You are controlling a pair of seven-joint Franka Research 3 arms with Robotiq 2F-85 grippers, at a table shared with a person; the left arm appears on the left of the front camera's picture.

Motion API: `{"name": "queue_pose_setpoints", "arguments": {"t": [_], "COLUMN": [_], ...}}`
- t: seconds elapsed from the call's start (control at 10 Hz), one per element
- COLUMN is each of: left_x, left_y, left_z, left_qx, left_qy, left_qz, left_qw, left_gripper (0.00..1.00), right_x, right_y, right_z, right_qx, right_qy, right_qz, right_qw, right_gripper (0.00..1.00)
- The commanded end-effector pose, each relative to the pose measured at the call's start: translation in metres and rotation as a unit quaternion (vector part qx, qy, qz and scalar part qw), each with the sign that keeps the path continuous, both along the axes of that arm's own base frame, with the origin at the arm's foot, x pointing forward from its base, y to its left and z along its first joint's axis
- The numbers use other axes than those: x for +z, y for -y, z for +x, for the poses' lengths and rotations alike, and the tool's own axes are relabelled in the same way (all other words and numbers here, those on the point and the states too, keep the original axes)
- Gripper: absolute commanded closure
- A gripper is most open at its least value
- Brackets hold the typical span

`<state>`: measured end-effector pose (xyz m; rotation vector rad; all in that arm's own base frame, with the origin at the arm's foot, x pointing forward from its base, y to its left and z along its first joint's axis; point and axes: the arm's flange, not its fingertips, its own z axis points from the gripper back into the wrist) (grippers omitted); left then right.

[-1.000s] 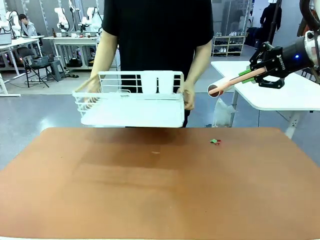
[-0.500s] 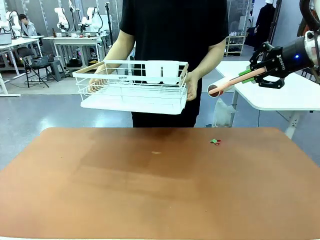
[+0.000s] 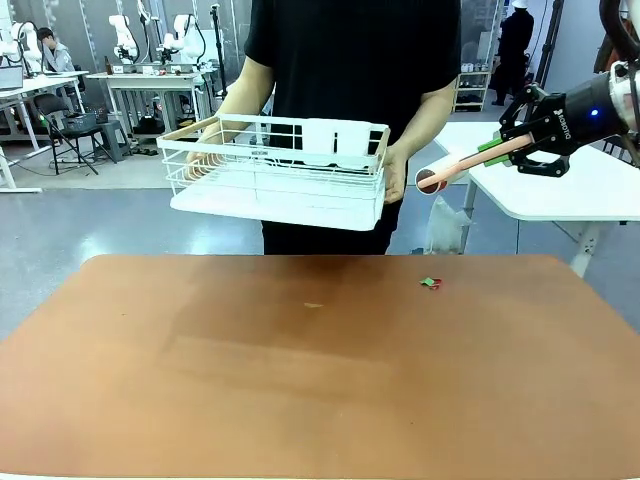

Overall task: Clean the table.
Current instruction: Clean the table with the Lint Roller when the human lifts the Dish drying rack.

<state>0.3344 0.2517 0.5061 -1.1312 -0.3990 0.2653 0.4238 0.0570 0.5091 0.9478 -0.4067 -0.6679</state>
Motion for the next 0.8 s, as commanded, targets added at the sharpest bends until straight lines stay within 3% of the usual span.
{"name": "queue_pose_setpoints", "arguments": {"t": [0.0,0.2,0.3,0.4,0.5,0.7], "left_x": [0.002,0.002,0.002,0.002,0.002,0.002], "left_y": [0.000,0.000,0.000,0.000,0.000,0.000], "left_z": [-0.004,-0.004,-0.004,-0.004,-0.004,-0.004], "left_qx": [-0.003,-0.003,-0.003,-0.003,-0.003,-0.003], "left_qy": [0.007,0.007,0.007,0.007,0.007,0.007], "left_qz": [-0.007,-0.007,-0.007,-0.007,-0.007,-0.007], "left_qw": [1.000,1.000,1.000,1.000,1.000,1.000], "left_gripper": [0.00,0.00,0.00,0.00,0.00,0.00], "right_x": [0.001,0.001,0.000,0.019,0.040,0.073], "right_y": [-0.001,-0.001,0.000,0.008,0.020,0.046], "right_z": [0.000,0.000,0.000,-0.022,-0.022,0.019], "right_qx": [0.002,0.002,0.000,0.057,0.097,0.166], "right_qy": [-0.001,-0.001,0.000,-0.006,-0.013,-0.048], "right_qz": [-0.001,-0.001,0.000,-0.030,-0.090,-0.126], "right_qw": [1.000,1.000,1.000,0.998,0.991,0.977], "right_gripper": [1.00,1.00,0.79,0.79,0.79,0.79]}}
